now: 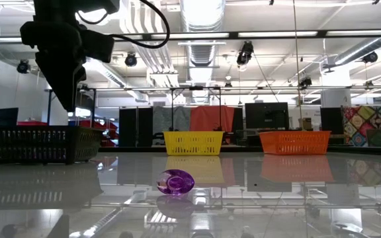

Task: Sort Halloween decoration
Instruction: Put the purple hat toy into the black basket

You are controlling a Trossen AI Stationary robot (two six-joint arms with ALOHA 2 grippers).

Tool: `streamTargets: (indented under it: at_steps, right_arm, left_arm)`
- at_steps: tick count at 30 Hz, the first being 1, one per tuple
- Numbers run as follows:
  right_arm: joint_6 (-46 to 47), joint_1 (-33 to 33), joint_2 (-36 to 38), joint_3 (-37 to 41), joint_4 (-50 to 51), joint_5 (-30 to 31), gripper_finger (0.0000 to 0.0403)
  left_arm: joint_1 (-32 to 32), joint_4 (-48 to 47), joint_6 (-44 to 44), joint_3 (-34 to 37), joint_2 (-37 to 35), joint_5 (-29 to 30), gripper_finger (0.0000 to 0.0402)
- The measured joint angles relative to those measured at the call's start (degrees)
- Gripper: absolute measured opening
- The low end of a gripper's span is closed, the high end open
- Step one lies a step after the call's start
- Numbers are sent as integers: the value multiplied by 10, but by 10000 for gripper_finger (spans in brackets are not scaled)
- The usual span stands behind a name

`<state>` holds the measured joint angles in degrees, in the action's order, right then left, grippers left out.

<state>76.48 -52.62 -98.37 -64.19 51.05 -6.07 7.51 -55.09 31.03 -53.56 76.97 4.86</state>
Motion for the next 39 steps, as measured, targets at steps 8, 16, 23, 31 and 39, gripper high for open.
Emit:
streamTargets:
  at_steps: [8, 16, 23, 31, 39]
  right_arm:
    - [27, 0, 0, 9, 3, -17, 125]
    - [31, 0, 1, 15, 16, -19, 137]
    - [45, 0, 1, 29, 1, -34, 129]
    - [45, 0, 3, 39, -13, -45, 64]
    - [55, 0, 4, 43, -7, -50, 10]
  left_arm:
    - [0, 0, 0, 0, 0, 0, 119]
    - [0, 0, 0, 0, 0, 0, 119]
    - [0, 0, 0, 0, 0, -14, 119]
    - [0, 0, 6, 0, 0, -29, 119]
    - [0, 0, 6, 0, 0, -30, 119]
